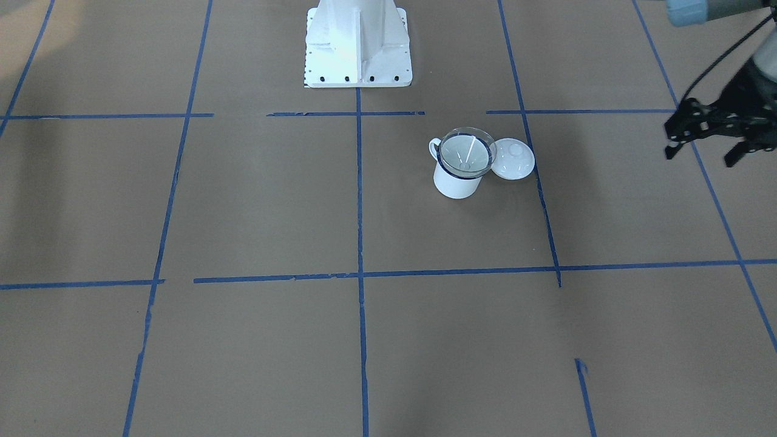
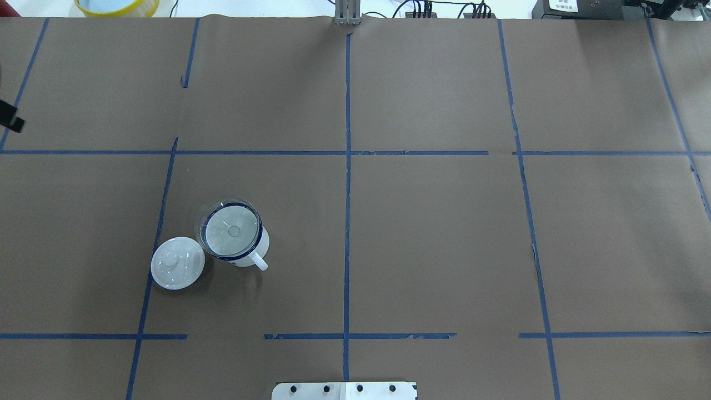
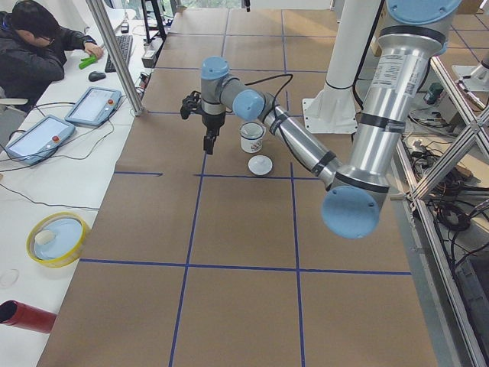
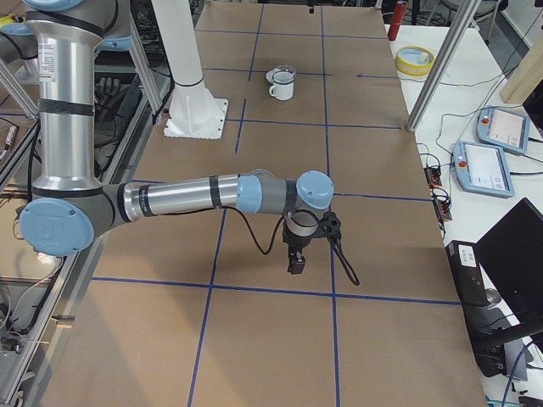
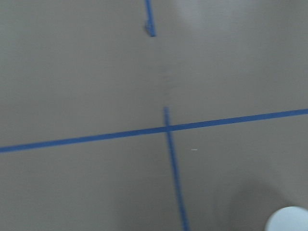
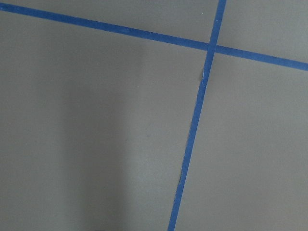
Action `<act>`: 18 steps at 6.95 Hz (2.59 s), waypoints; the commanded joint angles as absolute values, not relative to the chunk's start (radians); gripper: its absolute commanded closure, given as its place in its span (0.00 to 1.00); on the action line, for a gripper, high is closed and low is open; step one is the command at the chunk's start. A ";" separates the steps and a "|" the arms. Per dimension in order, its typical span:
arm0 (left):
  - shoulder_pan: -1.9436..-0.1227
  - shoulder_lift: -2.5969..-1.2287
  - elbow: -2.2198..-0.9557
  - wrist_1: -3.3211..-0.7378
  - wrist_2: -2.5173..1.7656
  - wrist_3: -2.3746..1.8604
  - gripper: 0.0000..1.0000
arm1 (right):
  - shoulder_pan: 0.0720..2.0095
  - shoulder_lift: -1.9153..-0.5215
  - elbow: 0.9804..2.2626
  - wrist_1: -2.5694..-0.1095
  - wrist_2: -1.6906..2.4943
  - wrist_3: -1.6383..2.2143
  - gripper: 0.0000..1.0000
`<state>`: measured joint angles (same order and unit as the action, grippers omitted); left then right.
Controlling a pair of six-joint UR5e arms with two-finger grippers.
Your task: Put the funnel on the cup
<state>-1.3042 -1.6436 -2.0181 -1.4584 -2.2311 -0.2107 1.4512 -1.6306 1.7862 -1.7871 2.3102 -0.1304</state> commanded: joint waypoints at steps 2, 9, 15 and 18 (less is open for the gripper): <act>-1.598 -1.455 -1.855 -1.459 -2.238 0.160 0.00 | 1.451 -1.631 1.787 -1.787 2.310 -0.130 0.00; -1.640 -1.463 -1.787 -1.459 -2.322 0.158 0.00 | 1.451 -1.631 1.787 -1.787 2.310 -0.130 0.00; -1.641 -1.465 -1.801 -1.459 -2.327 0.158 0.00 | 1.451 -1.631 1.786 -1.787 2.310 -0.130 0.00; -1.641 -1.463 -1.802 -1.459 -2.329 0.158 0.00 | 1.451 -1.631 1.787 -1.787 2.310 -0.130 0.00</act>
